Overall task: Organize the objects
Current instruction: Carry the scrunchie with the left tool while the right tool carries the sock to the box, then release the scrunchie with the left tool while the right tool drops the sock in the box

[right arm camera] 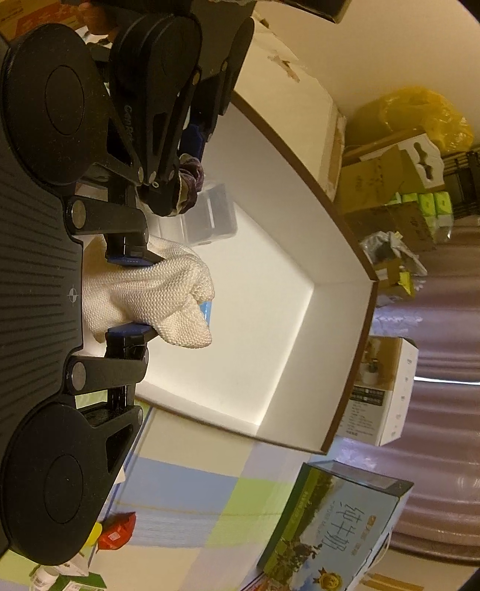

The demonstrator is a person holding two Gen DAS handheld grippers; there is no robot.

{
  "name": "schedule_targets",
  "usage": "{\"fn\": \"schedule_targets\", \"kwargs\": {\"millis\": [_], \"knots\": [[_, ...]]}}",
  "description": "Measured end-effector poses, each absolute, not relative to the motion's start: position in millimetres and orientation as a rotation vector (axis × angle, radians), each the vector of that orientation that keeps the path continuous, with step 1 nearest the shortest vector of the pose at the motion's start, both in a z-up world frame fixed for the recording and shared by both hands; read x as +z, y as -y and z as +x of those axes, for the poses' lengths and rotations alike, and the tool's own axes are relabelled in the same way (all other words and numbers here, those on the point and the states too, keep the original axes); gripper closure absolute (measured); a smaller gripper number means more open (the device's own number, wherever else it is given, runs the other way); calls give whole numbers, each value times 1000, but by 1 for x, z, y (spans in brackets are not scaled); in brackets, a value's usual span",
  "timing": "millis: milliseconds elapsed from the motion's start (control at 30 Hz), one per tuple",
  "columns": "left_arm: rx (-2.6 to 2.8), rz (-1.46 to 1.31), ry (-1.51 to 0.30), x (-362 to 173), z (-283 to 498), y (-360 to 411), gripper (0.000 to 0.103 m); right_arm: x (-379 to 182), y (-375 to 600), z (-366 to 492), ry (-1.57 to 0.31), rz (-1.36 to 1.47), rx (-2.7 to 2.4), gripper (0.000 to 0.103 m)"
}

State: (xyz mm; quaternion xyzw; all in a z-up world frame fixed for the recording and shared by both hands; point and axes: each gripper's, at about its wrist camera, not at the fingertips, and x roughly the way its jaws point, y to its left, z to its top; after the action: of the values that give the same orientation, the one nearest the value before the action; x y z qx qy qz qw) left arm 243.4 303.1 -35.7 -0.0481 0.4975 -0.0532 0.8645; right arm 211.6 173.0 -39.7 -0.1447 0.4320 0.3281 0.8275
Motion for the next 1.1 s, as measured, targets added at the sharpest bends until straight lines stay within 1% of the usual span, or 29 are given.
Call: {"fn": "schedule_targets", "kwargs": {"millis": [500, 700, 767, 867, 933, 1033, 1100], "knots": [[-91, -91, -1090, -51, 261, -317, 73, -51, -185, 221, -952, -334, 717, 76], [-83, -83, -1077, -47, 260, -319, 59, -52, -187, 222, -958, -335, 716, 76], [-81, -82, -1074, -46, 260, -320, 57, -52, -187, 223, -958, -331, 723, 75], [-84, -87, -1071, -44, 259, -321, 55, -51, -187, 222, -951, -329, 724, 65], [-85, -92, -1068, -43, 258, -320, 53, -51, -187, 221, -936, -351, 711, 56], [-80, -98, -1063, -41, 256, -320, 53, -49, -182, 223, -920, -342, 712, 48], [-80, -106, -1058, -40, 254, -321, 53, -47, -180, 222, -911, -339, 713, 45]]}}
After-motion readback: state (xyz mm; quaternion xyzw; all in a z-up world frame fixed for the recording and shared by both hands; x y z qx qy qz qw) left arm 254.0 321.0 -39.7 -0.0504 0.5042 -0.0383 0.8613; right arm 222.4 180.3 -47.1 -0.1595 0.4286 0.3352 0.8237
